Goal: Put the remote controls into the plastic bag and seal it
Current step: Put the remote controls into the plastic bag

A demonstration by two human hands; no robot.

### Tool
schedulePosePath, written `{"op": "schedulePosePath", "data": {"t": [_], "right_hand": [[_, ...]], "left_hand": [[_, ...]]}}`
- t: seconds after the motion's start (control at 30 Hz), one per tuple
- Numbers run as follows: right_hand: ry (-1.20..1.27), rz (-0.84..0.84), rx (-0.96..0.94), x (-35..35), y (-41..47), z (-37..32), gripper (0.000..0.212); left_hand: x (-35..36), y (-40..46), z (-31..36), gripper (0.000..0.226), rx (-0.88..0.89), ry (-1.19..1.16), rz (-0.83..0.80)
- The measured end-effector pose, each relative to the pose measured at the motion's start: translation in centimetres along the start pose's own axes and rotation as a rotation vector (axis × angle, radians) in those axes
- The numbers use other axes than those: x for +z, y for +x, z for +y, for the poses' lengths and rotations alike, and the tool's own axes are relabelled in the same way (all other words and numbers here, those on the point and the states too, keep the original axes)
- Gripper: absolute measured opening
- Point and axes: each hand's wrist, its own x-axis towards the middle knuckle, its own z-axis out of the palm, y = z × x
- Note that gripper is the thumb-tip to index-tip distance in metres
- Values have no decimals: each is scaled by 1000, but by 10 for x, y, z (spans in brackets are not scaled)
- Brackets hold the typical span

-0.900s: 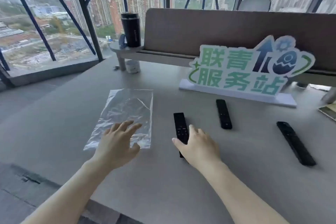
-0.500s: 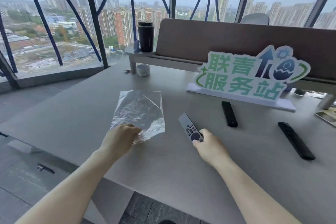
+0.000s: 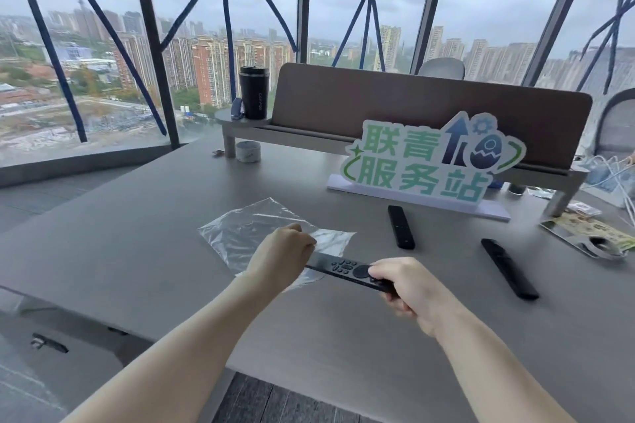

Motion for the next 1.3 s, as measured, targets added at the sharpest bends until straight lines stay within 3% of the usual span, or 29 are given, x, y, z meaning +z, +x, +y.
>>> {"op": "schedulePosePath", "data": {"t": [0.17,0.3,0.4,0.5,0.6,0.73,0.8,0.93,1.0,1.13,1.3], "right_hand": [[110,40,-25,19,19,2,20],[52,313,-9,-9,36,23,26],[-137,554,48,-46,71,38,29],[-375,639,142,-67,111,37,46],[-583,616,187,-66,140,34,54],[-747,546,206,-63,155,33,36],[-588,454,195,-73,148,31,30],[166,292,31,-108,83,23,24],[353,215,0,-126,37,26,21],[360,103,78,-133,-20,39,34],[215,62,80,-87,-8,48,29]], "left_hand": [[2,5,13,21,-69,-107,42],[1,9,14,23,-128,-168,61],[5,11,20,20,-124,-168,61],[10,14,30,21,-116,-149,65],[16,19,35,21,-120,-150,69],[22,29,35,18,-118,-222,79],[24,35,39,17,-133,-279,82],[30,47,59,19,-150,-429,64],[32,53,70,20,-168,-507,69],[35,54,85,19,-175,-535,89],[33,42,98,19,-152,-533,73]]}}
